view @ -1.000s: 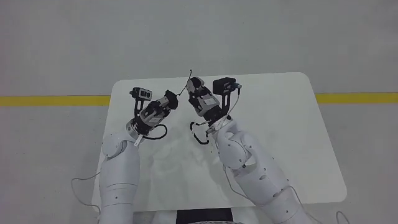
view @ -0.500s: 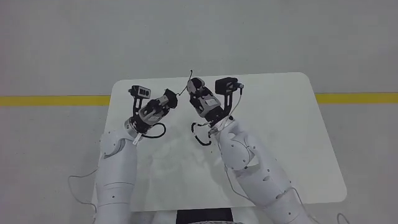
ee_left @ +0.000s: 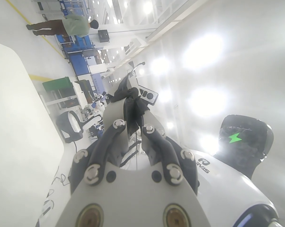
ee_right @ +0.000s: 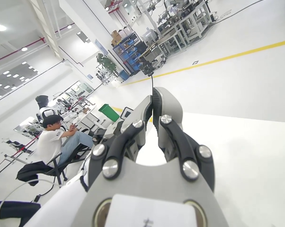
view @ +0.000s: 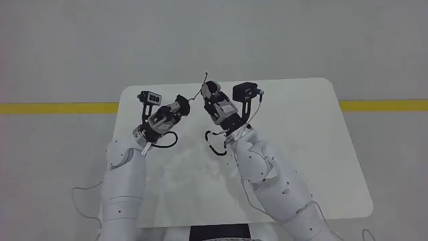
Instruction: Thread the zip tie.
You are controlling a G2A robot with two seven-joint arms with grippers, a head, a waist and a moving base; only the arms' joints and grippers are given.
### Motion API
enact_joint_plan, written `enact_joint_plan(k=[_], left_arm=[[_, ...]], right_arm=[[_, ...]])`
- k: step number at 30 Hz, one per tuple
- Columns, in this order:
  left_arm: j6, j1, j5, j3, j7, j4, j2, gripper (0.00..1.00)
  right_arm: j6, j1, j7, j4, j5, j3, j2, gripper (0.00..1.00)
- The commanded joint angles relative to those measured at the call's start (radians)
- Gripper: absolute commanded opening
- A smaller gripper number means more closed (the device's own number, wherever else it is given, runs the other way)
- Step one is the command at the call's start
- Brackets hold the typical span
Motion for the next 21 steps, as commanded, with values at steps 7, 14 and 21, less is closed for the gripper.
enact_joint_plan(k=[7, 14, 21], left_arm=[[0.0, 0.008, -0.012, 0.014, 0.006, -0.007, 0.012, 0.0], [0.0, 0.011, -0.022, 0.024, 0.017, -0.012, 0.021, 0.0], [0.0, 0.015, -0.026, 0.029, 0.029, -0.021, 0.028, 0.0]], right_arm=[[-0.01, 0.003, -0.014, 0.008, -0.01, -0.007, -0.002, 0.0], [-0.018, -0.007, -0.004, 0.004, -0.03, -0.006, 0.0, 0.0], [-0.025, -0.016, -0.003, -0.003, -0.039, -0.01, 0.001, 0.0]])
